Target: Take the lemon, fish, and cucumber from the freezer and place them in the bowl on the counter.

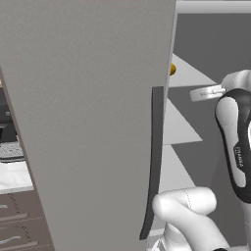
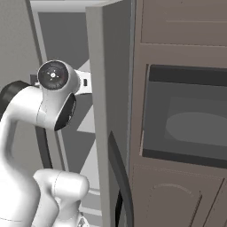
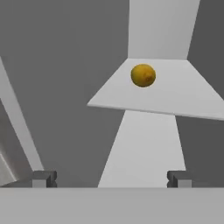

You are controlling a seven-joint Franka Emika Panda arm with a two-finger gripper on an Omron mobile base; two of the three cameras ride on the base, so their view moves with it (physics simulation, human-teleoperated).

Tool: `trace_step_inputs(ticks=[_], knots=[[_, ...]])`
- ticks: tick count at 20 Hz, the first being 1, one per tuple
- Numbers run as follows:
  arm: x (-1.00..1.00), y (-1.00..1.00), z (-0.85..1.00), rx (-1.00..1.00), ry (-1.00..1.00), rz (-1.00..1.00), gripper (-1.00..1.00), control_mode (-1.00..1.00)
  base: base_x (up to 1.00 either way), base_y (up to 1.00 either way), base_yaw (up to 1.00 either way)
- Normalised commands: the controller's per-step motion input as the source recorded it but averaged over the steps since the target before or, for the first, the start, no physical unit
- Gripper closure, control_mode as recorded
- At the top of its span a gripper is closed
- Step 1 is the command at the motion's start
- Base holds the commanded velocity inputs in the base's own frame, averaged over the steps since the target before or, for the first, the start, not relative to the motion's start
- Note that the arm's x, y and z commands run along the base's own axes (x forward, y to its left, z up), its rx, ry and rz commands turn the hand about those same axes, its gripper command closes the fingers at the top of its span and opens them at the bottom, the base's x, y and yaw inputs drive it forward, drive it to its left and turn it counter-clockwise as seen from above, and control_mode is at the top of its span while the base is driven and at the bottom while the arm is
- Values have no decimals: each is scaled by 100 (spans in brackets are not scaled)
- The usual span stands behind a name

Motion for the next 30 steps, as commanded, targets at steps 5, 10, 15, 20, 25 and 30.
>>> trace_step_inputs(ticks=[5, 10, 15, 20, 25, 30], knots=[[48, 0, 11, 2, 0, 5, -100, -100, 0, 0, 0], [59, 0, 0, 0, 0, 5, -100, -100, 0, 0, 0], [70, 0, 0, 0, 2, 4, -100, -100, 0, 0, 0], [67, 0, 0, 0, 7, 5, -100, -100, 0, 0, 0], [62, 0, 0, 0, 9, 5, -100, -100, 0, 0, 0], [50, -13, 0, 0, 9, 1, -100, -100, 0, 0, 0]])
